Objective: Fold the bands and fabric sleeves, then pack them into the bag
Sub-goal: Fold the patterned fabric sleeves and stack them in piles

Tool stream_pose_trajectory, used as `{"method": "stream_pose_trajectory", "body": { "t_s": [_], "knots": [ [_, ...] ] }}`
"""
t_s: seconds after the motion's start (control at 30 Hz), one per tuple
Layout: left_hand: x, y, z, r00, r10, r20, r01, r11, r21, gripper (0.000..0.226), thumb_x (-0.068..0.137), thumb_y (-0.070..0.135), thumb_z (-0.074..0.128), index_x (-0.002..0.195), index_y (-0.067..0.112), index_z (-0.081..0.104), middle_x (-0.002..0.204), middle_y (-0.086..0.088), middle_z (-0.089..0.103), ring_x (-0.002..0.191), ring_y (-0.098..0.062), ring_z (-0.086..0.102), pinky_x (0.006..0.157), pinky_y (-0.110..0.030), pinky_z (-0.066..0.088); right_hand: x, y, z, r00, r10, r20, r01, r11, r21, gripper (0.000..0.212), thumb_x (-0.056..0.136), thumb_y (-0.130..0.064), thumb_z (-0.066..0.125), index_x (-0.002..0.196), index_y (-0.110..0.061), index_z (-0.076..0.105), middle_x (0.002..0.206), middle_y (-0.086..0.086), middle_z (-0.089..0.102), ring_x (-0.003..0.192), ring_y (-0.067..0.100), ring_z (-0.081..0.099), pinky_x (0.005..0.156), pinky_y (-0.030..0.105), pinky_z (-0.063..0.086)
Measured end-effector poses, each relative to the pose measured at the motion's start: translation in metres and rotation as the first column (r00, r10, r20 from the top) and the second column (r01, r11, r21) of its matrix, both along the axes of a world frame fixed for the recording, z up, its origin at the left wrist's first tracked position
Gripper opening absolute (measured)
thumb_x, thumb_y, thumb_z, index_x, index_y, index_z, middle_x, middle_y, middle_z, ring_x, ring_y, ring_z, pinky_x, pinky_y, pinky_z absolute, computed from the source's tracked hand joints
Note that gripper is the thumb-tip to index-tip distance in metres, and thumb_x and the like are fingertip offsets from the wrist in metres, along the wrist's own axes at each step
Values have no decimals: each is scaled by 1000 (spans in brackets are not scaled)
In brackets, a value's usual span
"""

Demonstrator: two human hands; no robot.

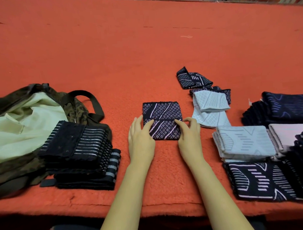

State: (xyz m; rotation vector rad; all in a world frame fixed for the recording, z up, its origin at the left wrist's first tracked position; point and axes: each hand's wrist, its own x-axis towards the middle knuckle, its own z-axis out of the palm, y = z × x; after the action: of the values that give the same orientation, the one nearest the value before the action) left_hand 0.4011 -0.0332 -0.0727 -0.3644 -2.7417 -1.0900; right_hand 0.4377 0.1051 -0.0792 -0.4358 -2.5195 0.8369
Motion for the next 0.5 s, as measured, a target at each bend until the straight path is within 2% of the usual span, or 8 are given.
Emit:
{"method": "stream_pose_trajectory", "body": {
  "t_s": [0.07, 0.13, 0.23, 0.3, 0.4, 0.5],
  "knots": [
    [-3, -1, -1, 998, -36, -59, 42, 993, 110, 46, 93, 0, 43, 132, 20, 53, 148, -1, 35, 143, -18, 17, 118, -40, 16, 1, 1, 0, 998, 26, -48, -25, 1000, 19, 50, 82, 11, 46, 122, -13, 61, 133, 9, 44, 125, 22, 36, 107, 39, 31],
    [-5, -2, -2, 985, -140, -98, 157, 968, 196, 42, 91, 4, 52, 131, 18, 54, 145, -2, 41, 142, -19, 22, 118, -31, 12, 2, 3, -2, 991, 106, -82, -104, 994, 26, 53, 77, 14, 43, 120, -11, 62, 134, 8, 49, 130, 22, 38, 108, 39, 30],
    [-5, -4, -3, 945, -323, -44, 326, 940, 99, 49, 87, 25, 66, 133, 22, 52, 145, 3, 42, 143, -14, 20, 114, -25, -3, 2, 4, -2, 978, 205, -49, -207, 977, -42, 49, 81, 9, 38, 120, -9, 62, 132, 6, 55, 136, 20, 37, 113, 39, 27],
    [-6, -4, -5, 940, -341, -24, 341, 940, -12, 48, 87, 32, 65, 133, 26, 52, 147, 7, 39, 144, -10, 15, 113, -27, -9, 3, 3, 0, 980, 199, -10, -199, 976, -89, 45, 85, 7, 40, 121, -9, 62, 135, 3, 53, 138, 15, 33, 114, 29, 22],
    [-8, -4, -6, 945, -327, -4, 327, 944, -46, 42, 93, 33, 56, 134, 29, 51, 149, 10, 36, 144, -7, 12, 115, -29, -9, 8, 1, 7, 979, 202, -5, -199, 957, -209, 42, 82, -7, 47, 122, -13, 61, 133, -6, 51, 136, 5, 30, 109, 17, 18],
    [-9, -2, -6, 953, -304, -16, 303, 953, -24, 35, 96, 32, 49, 131, 28, 54, 146, 11, 40, 143, -7, 17, 117, -32, -3, 10, 2, 8, 972, 235, -18, -231, 936, -265, 54, 70, -20, 45, 122, -17, 61, 127, -12, 49, 133, 0, 29, 107, 15, 17]
  ]
}}
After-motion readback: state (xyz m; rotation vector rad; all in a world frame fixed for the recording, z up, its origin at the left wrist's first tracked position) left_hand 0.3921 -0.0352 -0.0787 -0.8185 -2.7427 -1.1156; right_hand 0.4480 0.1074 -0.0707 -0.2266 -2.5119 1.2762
